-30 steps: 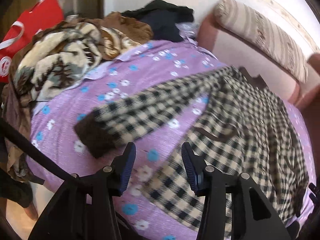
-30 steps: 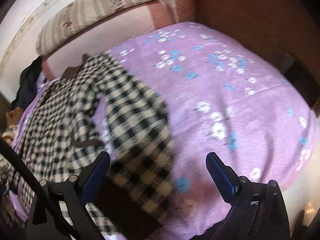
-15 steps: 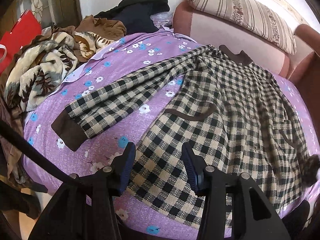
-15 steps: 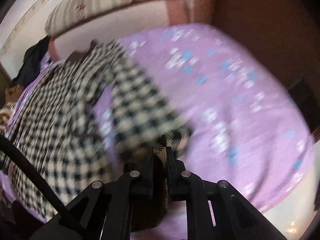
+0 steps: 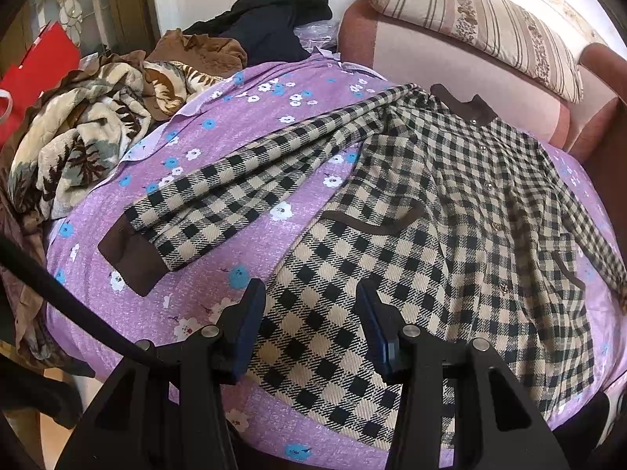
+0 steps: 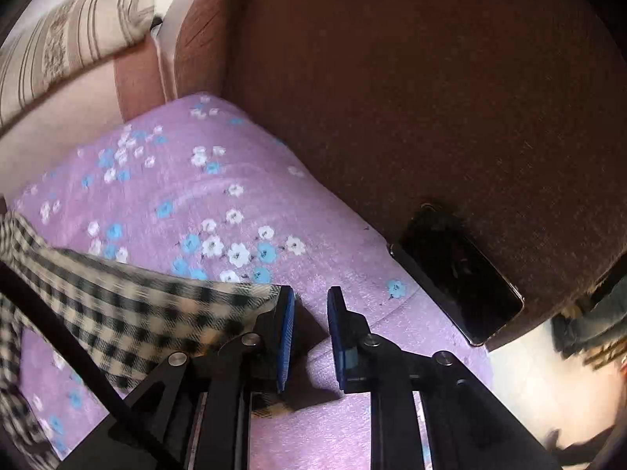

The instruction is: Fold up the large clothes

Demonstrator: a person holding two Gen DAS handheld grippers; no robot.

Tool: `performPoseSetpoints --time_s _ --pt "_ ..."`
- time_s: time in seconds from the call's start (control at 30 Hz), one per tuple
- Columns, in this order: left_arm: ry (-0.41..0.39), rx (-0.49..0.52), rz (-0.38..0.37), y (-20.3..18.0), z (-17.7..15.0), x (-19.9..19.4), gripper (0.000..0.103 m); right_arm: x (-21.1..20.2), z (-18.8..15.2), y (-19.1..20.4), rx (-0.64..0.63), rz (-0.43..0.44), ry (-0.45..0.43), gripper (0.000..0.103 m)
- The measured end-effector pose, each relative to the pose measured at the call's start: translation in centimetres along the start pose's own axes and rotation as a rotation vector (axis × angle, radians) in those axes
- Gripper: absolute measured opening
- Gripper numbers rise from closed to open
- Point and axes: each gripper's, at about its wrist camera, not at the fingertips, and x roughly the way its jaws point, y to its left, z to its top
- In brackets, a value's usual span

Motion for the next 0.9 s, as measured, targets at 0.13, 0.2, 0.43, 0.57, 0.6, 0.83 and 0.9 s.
performPoseSetpoints --time_s 0.13,0.2,0.43,0.57,0.6,0.83,0.9 --pt "0.010 0.007 0.005 -0.8 0.4 0.6 0.047 -4.4 -0.3 0.9 0.006 0.079 -0.075 0.035" --pt "0.016 0.002 0.001 -1.2 0.5 0.8 0.047 -6.7 -0.6 1.4 -0.014 0.104 -0.114 0.043" --pt "0.008 0.038 -0.007 -2.7 0.1 0.2 0.052 -11.7 -1.3 3.9 -0.091 0.074 -0.231 0.049" --pt "0.005 0.039 -0.007 -2.8 -0.1 -0.2 0.052 -13.1 -0.9 5.0 -0.133 0.068 -0.273 0.053" --pt "0.003 0.038 -0.006 -2.8 -0.2 -0.3 0.052 -13.2 -0.8 5.2 -0.140 0.062 -0.278 0.053" --pt "0.004 0.036 -0.024 -2.8 -0.7 -0.7 0.053 -13.4 -2.3 7.2 -0.179 0.076 -0.260 0.053" --pt "-0.003 0.035 -0.025 -2.7 -0.9 -0.9 0.053 -13.4 -3.1 7.9 -0.190 0.091 -0.252 0.053"
